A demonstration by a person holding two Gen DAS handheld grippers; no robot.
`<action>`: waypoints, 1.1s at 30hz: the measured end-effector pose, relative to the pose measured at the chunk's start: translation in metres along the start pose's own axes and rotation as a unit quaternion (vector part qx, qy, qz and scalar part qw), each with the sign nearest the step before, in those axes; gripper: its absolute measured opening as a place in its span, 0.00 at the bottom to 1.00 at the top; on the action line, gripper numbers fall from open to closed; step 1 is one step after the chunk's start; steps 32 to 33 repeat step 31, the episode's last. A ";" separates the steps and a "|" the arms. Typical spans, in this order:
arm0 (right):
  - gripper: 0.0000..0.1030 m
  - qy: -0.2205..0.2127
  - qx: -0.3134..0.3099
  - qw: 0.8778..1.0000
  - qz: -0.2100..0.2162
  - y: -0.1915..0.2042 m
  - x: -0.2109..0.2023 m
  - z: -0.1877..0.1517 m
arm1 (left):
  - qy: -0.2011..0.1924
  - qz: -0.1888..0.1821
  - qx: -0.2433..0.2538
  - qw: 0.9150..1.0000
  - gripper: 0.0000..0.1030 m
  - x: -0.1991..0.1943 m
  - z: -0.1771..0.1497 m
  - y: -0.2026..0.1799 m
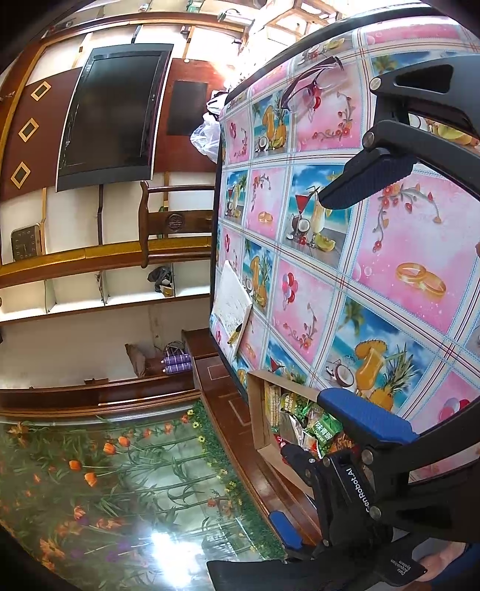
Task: Organize snacks
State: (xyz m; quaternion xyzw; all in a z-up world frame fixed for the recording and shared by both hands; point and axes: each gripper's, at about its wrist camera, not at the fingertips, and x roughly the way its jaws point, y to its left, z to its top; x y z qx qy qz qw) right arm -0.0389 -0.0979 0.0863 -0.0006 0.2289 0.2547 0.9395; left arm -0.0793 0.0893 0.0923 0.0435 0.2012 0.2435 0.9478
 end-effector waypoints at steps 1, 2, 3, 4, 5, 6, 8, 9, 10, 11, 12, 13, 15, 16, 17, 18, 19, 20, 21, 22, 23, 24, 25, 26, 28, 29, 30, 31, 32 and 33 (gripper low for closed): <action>0.96 0.000 0.000 1.000 0.000 0.000 0.000 0.000 | 0.000 0.000 0.000 1.000 1.00 0.000 0.000 0.000; 0.96 -0.001 -0.001 1.000 -0.001 0.000 0.000 0.000 | 0.001 0.000 0.000 1.000 1.00 0.001 0.000 0.000; 0.96 -0.002 -0.001 1.000 -0.002 0.000 0.000 0.000 | 0.001 0.000 0.001 1.000 1.00 0.001 0.000 0.000; 0.96 -0.003 -0.001 1.000 -0.002 -0.001 0.001 0.000 | 0.001 -0.001 0.000 1.000 1.00 0.000 0.000 0.000; 0.96 -0.002 -0.001 1.000 -0.002 -0.001 0.002 -0.001 | 0.001 -0.002 0.000 1.000 1.00 0.000 0.000 0.000; 0.96 -0.002 -0.001 1.000 -0.003 -0.001 0.001 -0.001 | 0.001 0.000 0.001 1.000 1.00 0.000 0.000 0.000; 0.96 -0.001 0.000 1.000 -0.003 -0.001 0.002 -0.002 | 0.001 0.000 0.000 1.000 1.00 0.000 -0.001 0.001; 0.96 0.000 -0.001 1.000 -0.004 -0.001 0.002 -0.002 | 0.001 -0.001 0.000 1.000 1.00 0.001 -0.001 0.000; 0.96 0.000 -0.001 1.000 -0.005 0.000 0.002 -0.002 | 0.002 0.000 0.000 1.000 1.00 0.001 -0.001 0.000; 0.96 -0.001 -0.001 1.000 -0.005 0.000 0.002 -0.002 | 0.002 0.000 0.000 1.000 1.00 0.000 -0.001 0.001; 0.96 -0.001 -0.001 1.000 -0.005 0.000 0.002 -0.002 | 0.001 -0.001 0.000 1.000 1.00 0.000 0.000 0.000; 0.96 -0.001 -0.001 1.000 -0.005 0.000 0.002 -0.002 | 0.002 -0.002 -0.001 1.000 1.00 0.000 -0.001 0.001; 0.96 0.000 -0.001 1.000 -0.006 0.000 0.002 -0.002 | 0.002 -0.001 -0.001 1.000 1.00 0.001 -0.002 0.001; 0.96 -0.001 -0.001 1.000 -0.005 0.000 0.002 -0.002 | 0.001 0.001 0.000 1.000 1.00 0.001 -0.003 0.000; 0.96 -0.001 -0.001 1.000 -0.005 0.000 0.002 -0.002 | 0.001 0.002 0.000 1.000 1.00 0.000 -0.003 0.000; 0.96 -0.001 -0.001 1.000 -0.005 0.000 0.002 -0.002 | 0.001 0.003 0.001 1.000 1.00 0.001 -0.004 -0.001; 0.96 -0.001 -0.001 1.000 -0.005 0.000 0.002 -0.002 | 0.000 0.004 0.002 1.000 1.00 0.001 -0.004 -0.002; 0.96 -0.002 -0.001 1.000 -0.005 0.000 0.002 -0.002 | 0.001 0.005 0.004 1.000 1.00 0.001 -0.005 -0.002; 0.96 -0.002 -0.001 1.000 -0.005 0.000 0.002 -0.002 | 0.001 0.006 0.005 1.000 1.00 0.001 -0.005 -0.002; 0.96 -0.002 -0.002 1.000 -0.005 -0.001 0.002 -0.002 | 0.001 0.009 0.007 1.000 1.00 0.001 -0.005 -0.003; 0.96 -0.002 -0.002 1.000 -0.005 0.000 0.002 -0.002 | 0.001 0.013 0.008 1.000 1.00 0.001 -0.004 -0.003; 0.96 -0.003 -0.001 1.000 -0.006 -0.001 0.002 -0.002 | -0.001 0.017 0.004 1.000 1.00 0.000 -0.005 0.000; 0.96 -0.004 -0.002 1.000 -0.007 -0.001 0.001 -0.002 | 0.000 0.016 -0.002 1.000 1.00 0.000 -0.005 0.002; 0.96 -0.005 -0.001 1.000 -0.008 -0.001 0.001 -0.002 | 0.004 0.011 -0.006 1.000 1.00 0.000 -0.005 0.005; 0.96 -0.006 0.001 1.000 -0.009 -0.003 0.001 -0.001 | 0.016 0.006 -0.009 1.000 1.00 0.004 -0.004 0.006; 0.96 -0.007 0.002 1.000 -0.010 -0.003 0.000 -0.001 | 0.020 0.007 -0.008 1.000 1.00 0.007 -0.003 0.006; 0.96 -0.008 0.003 1.000 -0.010 -0.004 -0.001 -0.001 | 0.024 0.008 -0.009 1.000 1.00 0.008 -0.003 0.007; 0.96 -0.008 0.004 1.000 -0.011 -0.004 -0.001 -0.001 | 0.026 0.004 -0.012 1.000 1.00 0.008 -0.002 0.008; 0.96 -0.008 0.004 1.000 -0.011 -0.004 -0.001 -0.001 | 0.026 0.004 -0.012 1.000 1.00 0.008 -0.002 0.008; 0.96 -0.008 0.004 1.000 -0.011 -0.004 -0.001 -0.001 | 0.026 0.004 -0.012 1.000 1.00 0.008 -0.002 0.008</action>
